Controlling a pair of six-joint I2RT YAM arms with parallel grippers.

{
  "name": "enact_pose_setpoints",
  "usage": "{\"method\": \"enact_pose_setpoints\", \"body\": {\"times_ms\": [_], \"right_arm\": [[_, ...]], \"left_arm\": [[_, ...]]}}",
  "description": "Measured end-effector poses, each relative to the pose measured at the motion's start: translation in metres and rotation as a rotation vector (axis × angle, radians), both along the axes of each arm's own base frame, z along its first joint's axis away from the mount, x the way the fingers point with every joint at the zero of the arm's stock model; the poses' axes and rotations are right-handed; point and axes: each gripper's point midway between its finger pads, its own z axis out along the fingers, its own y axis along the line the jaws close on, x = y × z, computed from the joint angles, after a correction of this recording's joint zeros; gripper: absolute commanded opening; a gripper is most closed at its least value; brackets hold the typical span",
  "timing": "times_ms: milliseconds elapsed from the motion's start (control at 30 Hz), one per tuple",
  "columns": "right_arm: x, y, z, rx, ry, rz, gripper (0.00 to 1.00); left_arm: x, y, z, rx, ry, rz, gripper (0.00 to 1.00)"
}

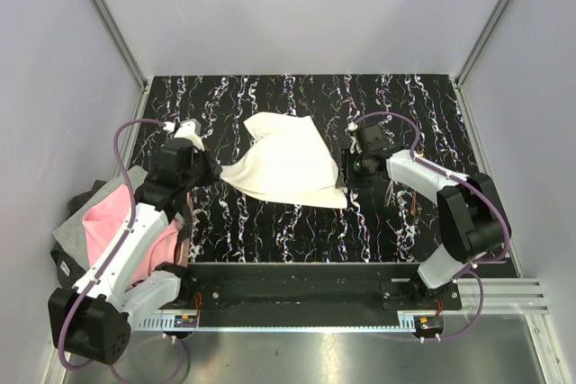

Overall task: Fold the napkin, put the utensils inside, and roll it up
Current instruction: Flatten the napkin out

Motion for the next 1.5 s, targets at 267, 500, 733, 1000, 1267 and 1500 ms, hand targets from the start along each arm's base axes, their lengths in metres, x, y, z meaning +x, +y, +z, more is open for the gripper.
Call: {"method": "enact_pose_setpoints", "body": {"times_ms": [267,500,733,1000,1267,1500], "right_arm": [[0.001,-0.008,-0.022,-0.059,0.035,-0.019,0.46],[0.004,-0.012,-0.034,-0.092,0.035,-0.001,0.08],[0.013,-0.015,-0.03,-0.125,-0.007,0.023,0.04],[0.029,-0.017,-0.009,-0.154,-0.099,0.064,0.01],[0.033,-0.025,-0.008,-0.199,-0.12,0.06,0.0],[0.048,-0.045,0.092,-0.236,-0.38,0.0,0.0]], "left_arm": [[0.002,0.004,-0.001,0.006,0.001,0.011,0.0],[0.002,0.006,-0.001,0.007,0.002,0.015,0.0],[0.003,0.008,0.0,0.01,0.006,0.019,0.0],[0.01,0.007,0.017,0.008,-0.037,0.015,0.0],[0.01,0.009,0.018,0.019,-0.03,0.012,0.0],[0.027,0.008,0.091,0.002,-0.173,0.014,0.0]]}}
